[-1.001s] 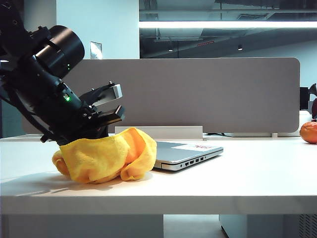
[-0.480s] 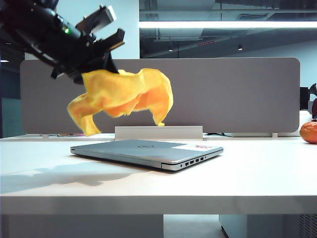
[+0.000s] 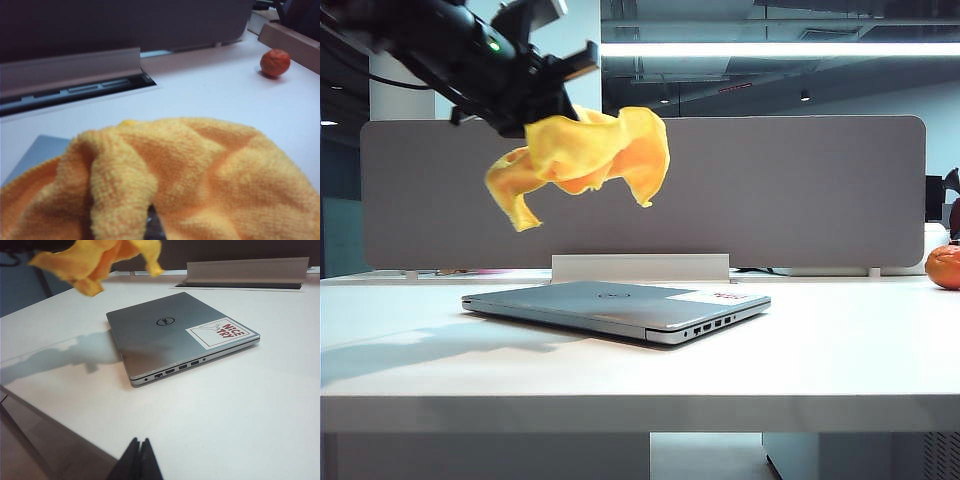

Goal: Pick up the yellow rag and put it over the laptop.

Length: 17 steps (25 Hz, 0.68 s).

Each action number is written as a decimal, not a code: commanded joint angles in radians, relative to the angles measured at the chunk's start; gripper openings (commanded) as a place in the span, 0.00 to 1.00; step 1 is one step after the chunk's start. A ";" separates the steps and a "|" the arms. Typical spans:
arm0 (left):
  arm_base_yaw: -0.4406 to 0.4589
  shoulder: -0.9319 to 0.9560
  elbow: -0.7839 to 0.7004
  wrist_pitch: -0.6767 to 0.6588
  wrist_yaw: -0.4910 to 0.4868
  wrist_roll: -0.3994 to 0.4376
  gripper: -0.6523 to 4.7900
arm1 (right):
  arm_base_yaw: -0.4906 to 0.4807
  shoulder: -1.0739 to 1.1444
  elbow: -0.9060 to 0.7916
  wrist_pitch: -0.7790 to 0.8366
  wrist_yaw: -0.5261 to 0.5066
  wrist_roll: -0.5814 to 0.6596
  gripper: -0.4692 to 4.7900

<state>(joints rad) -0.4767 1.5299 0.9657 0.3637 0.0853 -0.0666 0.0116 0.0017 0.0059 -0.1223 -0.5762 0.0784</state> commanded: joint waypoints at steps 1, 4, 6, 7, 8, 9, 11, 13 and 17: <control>-0.002 0.087 0.071 0.023 -0.007 0.066 0.11 | 0.000 -0.002 -0.006 0.010 0.001 0.000 0.08; 0.000 0.203 0.166 0.022 -0.008 0.086 0.11 | 0.000 -0.002 -0.006 0.010 0.001 0.000 0.08; 0.000 0.288 0.237 0.017 -0.016 0.087 0.11 | 0.000 -0.002 -0.006 0.011 0.001 0.000 0.08; 0.000 0.333 0.276 0.011 -0.019 0.086 0.11 | 0.000 -0.002 -0.006 0.010 0.001 0.000 0.08; 0.000 0.355 0.297 0.000 -0.019 0.086 0.11 | 0.000 -0.002 -0.006 0.010 0.001 0.000 0.08; 0.001 0.397 0.344 -0.039 -0.021 0.086 0.11 | 0.000 -0.002 -0.006 0.010 0.001 0.000 0.08; 0.009 0.433 0.393 -0.104 -0.021 0.085 0.11 | 0.000 -0.002 -0.006 0.010 0.001 0.000 0.08; 0.011 0.458 0.431 -0.185 -0.021 0.085 0.12 | 0.000 -0.002 -0.006 0.010 0.001 0.000 0.08; 0.019 0.467 0.445 -0.274 -0.022 0.086 0.41 | 0.000 -0.002 -0.006 0.010 0.001 0.000 0.08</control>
<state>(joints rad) -0.4602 2.0014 1.4071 0.1169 0.0666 0.0113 0.0116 0.0017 0.0059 -0.1223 -0.5762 0.0784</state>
